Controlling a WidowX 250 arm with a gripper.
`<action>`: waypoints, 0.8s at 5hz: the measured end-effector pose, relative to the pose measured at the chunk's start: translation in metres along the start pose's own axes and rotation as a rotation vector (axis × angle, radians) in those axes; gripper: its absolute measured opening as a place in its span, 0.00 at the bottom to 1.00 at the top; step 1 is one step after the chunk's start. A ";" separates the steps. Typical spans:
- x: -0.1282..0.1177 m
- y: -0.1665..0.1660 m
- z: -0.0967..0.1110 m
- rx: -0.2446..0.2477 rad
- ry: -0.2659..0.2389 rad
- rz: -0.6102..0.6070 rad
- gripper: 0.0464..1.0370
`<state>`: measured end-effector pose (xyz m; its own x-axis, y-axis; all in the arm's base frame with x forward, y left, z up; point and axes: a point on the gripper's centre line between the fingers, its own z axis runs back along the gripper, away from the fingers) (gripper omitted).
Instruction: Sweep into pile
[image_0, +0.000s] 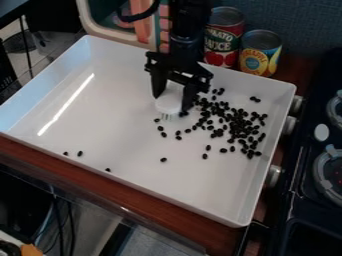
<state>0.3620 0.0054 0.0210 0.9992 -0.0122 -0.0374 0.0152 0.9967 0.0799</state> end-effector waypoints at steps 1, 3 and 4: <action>0.000 -0.024 0.002 0.009 -0.009 -0.045 0.70; -0.002 -0.048 0.005 0.002 -0.012 -0.085 0.70; -0.003 -0.054 0.009 -0.022 -0.014 -0.086 0.70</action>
<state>0.3582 -0.0491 0.0254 0.9946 -0.0992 -0.0297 0.1007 0.9934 0.0552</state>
